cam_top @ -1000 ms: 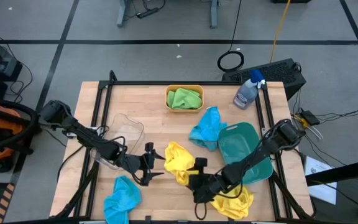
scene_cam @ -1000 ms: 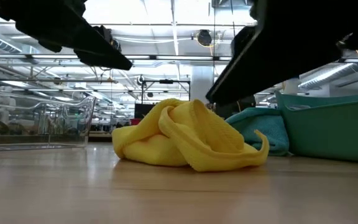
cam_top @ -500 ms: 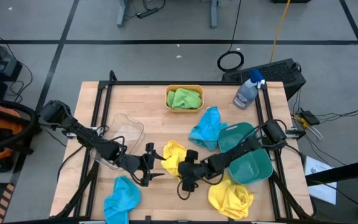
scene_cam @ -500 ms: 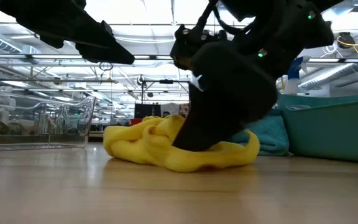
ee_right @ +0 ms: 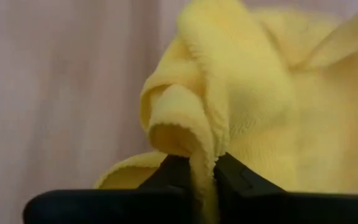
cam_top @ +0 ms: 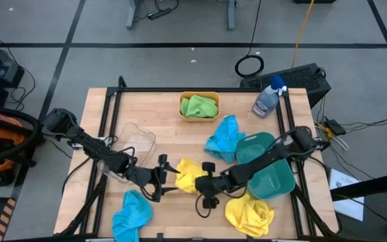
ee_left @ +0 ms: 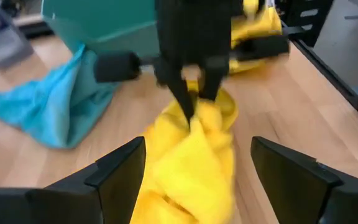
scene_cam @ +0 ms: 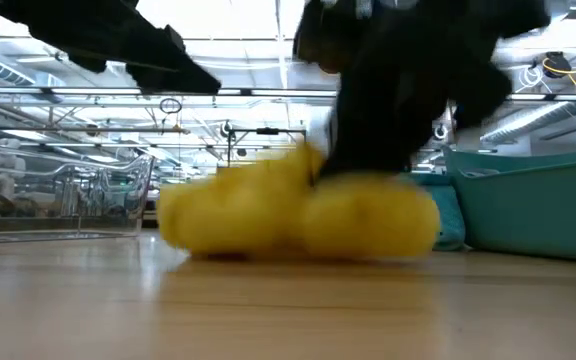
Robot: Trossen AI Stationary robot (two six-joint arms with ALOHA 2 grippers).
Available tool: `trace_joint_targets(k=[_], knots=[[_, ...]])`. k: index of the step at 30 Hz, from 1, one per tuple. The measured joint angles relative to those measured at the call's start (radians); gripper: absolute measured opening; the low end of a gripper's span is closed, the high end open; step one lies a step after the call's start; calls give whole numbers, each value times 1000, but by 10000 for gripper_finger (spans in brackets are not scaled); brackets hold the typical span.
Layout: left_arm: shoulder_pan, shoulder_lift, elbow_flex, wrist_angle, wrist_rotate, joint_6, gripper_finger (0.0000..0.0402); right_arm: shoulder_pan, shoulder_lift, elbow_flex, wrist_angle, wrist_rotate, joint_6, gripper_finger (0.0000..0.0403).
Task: Sort microfiber towel by color & place in baskets
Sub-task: Put the top yellow microfiber cloth into the green bin
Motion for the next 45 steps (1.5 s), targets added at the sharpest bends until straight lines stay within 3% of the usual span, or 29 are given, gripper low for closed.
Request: trace_joint_targets(k=[3, 14, 19, 24, 31, 36, 45], knots=[[-15, -1, 28, 2, 0, 62, 297, 7, -87, 3, 9, 16, -64, 7], [-88, -2, 124, -9, -9, 198, 297, 92, -285, 3, 29, 282, -232, 8], [-145, -16, 192, -73, -115, 311, 297, 133, -297, 3, 48, 359, -231, 8], [-191, -22, 235, -108, -273, 380, 297, 144, -273, 3, 175, 364, -242, 8], [-233, -22, 235, -128, -392, 428, 297, 137, -243, 4, 412, 358, -428, 8], [-239, -21, 235, -124, -546, 501, 297, 136, -243, 4, 473, 358, -459, 8], [-241, -21, 235, -111, -571, 486, 297, 135, -244, 4, 482, 355, -462, 9]])
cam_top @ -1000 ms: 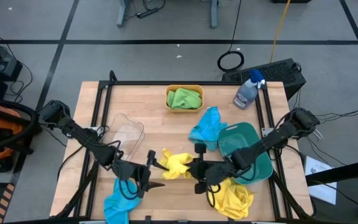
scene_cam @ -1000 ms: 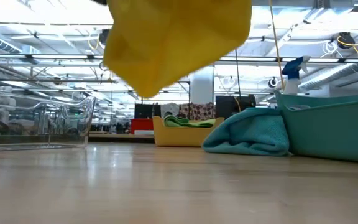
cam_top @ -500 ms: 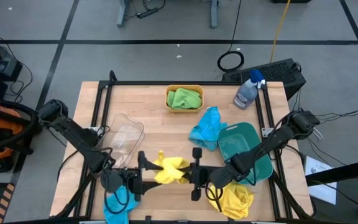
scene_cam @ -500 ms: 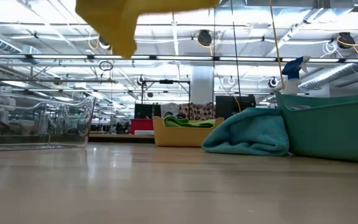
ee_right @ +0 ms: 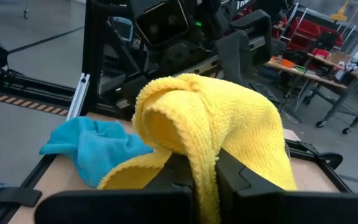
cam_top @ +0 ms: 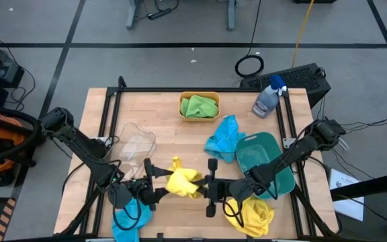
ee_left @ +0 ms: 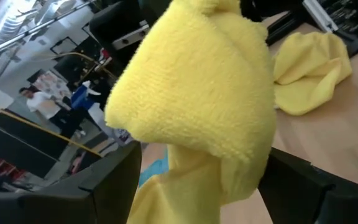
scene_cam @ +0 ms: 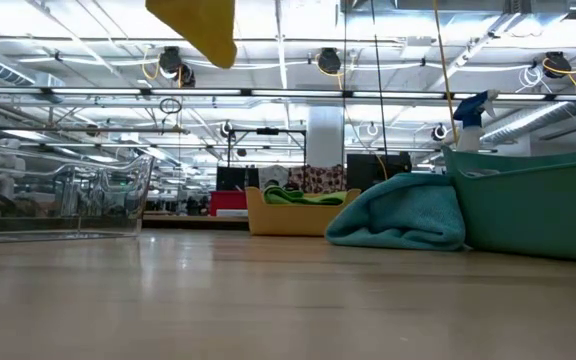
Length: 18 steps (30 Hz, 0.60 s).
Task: Sort microfiber towel by color & place in baskets
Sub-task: Put the top yellow microfiber cloth into the green bin
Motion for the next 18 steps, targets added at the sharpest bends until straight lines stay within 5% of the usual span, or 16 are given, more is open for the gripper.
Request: trace_joint_targets(k=[6, 18], knots=[[-2, 0, 0, 1, 24, 22, 297, -5, 0, 0, 5, 22, -23, 9], [-62, 0, 0, -48, 9, 39, 297, 110, -78, 1, -171, 324, 5, 9]])
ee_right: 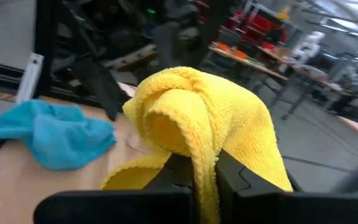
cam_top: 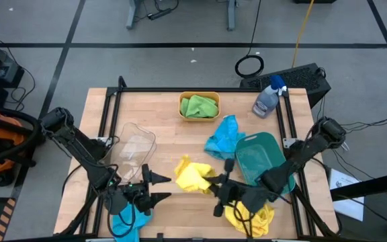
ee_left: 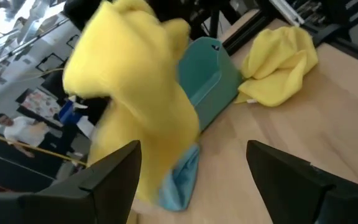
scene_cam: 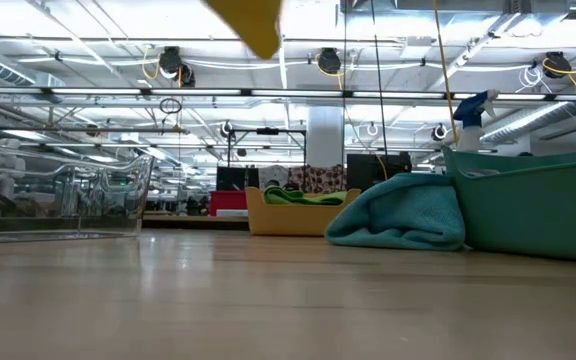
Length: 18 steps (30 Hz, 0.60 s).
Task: Sort microfiber towel by color & place in baskets
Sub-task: Put the top yellow microfiber cloth into the green bin
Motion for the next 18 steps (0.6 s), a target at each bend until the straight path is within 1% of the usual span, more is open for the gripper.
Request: trace_joint_targets(k=[4, 7, 9, 12, 16, 17, 18], knots=[[-12, 0, 0, -23, -37, 2, 297, 57, -68, 0, -114, 108, 60, 9], [-12, 0, 0, -35, -37, 3, 297, 86, -127, 0, -205, 180, 108, 9], [-12, 0, 0, -36, -16, 3, 297, 98, -178, 0, -289, 200, 135, 9], [2, 0, 0, -51, 101, 2, 297, 106, -266, 0, -440, 203, 238, 9], [44, 0, 0, -36, 336, -1, 297, 108, -375, 0, -719, 199, 474, 9], [56, 0, 0, -34, 383, -10, 297, 108, -403, 0, -796, 186, 536, 9], [68, 0, 0, -28, 419, -22, 297, 105, -432, 0, -872, 151, 597, 9]])
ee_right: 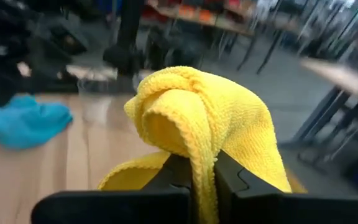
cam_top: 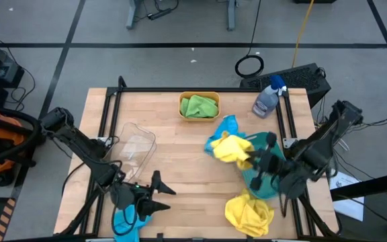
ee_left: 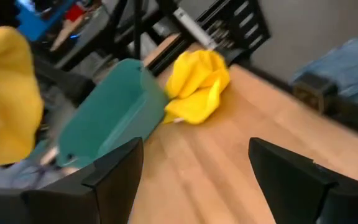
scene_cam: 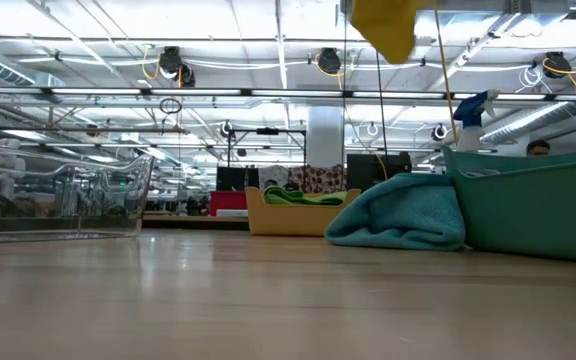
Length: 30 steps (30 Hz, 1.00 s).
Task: Sort microfiber towel by color & place in baskets
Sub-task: Put the top yellow microfiber cloth into the green bin
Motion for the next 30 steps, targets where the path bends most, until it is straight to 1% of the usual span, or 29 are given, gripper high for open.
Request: trace_joint_targets(k=[2, 4, 6, 8, 11, 15, 17, 20, 21, 24, 30], knots=[[20, 0, 0, 5, 40, -23, 297, -12, -55, 0, -144, -104, 135, 9], [32, 0, 0, 3, 47, -36, 297, -27, -98, 0, -282, -231, 295, 9], [43, 0, -4, 3, 47, -48, 297, -39, -117, 0, -404, -322, 446, 9], [53, 0, -7, 1, 48, -54, 297, -39, -117, 0, -516, -381, 566, 9], [63, 0, -8, 0, 54, -70, 297, -39, -99, 0, -637, -468, 707, 9], [74, 0, -8, 0, 121, -84, 297, -39, -50, 0, -705, -533, 813, 9], [76, 0, -8, 0, 150, -84, 297, -44, -19, 0, -715, -580, 813, 9], [76, 0, -8, 0, 154, -84, 297, -77, 47, 0, -739, -692, 772, 9], [76, 0, -8, 0, 155, -84, 297, -92, 69, 0, -751, -712, 761, 9], [76, 0, -8, 0, 155, -83, 297, -141, 133, 0, -774, -733, 685, 9], [76, 0, -8, 0, 155, -83, 297, -248, 243, 0, -763, -758, 433, 9]])
